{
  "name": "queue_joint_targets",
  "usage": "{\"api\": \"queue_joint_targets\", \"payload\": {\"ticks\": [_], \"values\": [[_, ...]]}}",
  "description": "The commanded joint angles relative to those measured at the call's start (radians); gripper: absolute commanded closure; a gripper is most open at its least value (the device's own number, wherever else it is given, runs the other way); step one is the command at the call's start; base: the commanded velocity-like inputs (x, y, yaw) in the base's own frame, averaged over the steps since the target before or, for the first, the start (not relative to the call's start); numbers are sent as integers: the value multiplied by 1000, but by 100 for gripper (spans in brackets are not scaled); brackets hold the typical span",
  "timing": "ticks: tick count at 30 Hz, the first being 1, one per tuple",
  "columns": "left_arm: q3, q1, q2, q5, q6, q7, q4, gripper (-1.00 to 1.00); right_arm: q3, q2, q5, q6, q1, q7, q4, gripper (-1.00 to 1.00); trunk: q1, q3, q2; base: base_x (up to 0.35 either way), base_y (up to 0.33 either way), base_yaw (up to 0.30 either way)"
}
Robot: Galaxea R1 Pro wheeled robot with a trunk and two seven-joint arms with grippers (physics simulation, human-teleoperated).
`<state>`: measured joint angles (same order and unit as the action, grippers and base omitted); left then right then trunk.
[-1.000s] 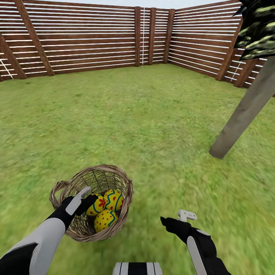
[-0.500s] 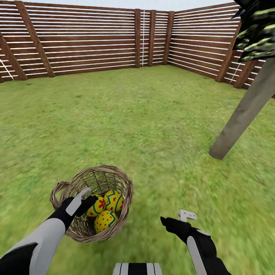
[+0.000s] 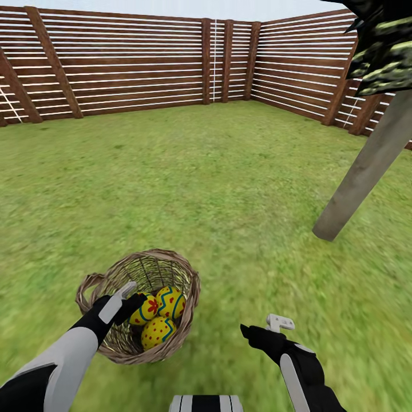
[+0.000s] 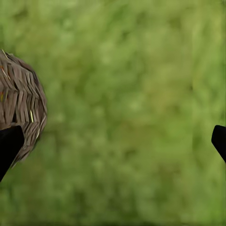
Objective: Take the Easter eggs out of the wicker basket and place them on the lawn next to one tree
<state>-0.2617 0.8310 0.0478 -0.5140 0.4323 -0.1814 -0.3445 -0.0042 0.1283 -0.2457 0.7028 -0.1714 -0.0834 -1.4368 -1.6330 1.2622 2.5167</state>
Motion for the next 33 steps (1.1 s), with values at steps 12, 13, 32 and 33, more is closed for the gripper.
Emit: {"api": "queue_joint_targets", "payload": {"ticks": [12,13,32,33], "values": [[-2,0,0,-11,29,-10,-2,100,0,1,-11,4,0,-9,-3,-100,2,-19,-1,0,0,0],[-2,0,0,-11,29,-10,-3,100,0,1,-11,4,0,-9,-3,-100,2,-19,-1,0,0,0],[0,0,0,-9,62,-17,-4,100,0,1,-11,4,0,-9,-5,-100,10,-84,-5,0,0,0],[0,0,0,-9,64,-17,-3,100,0,1,-11,4,0,-9,-5,-100,11,-88,-5,0,0,0]]}}
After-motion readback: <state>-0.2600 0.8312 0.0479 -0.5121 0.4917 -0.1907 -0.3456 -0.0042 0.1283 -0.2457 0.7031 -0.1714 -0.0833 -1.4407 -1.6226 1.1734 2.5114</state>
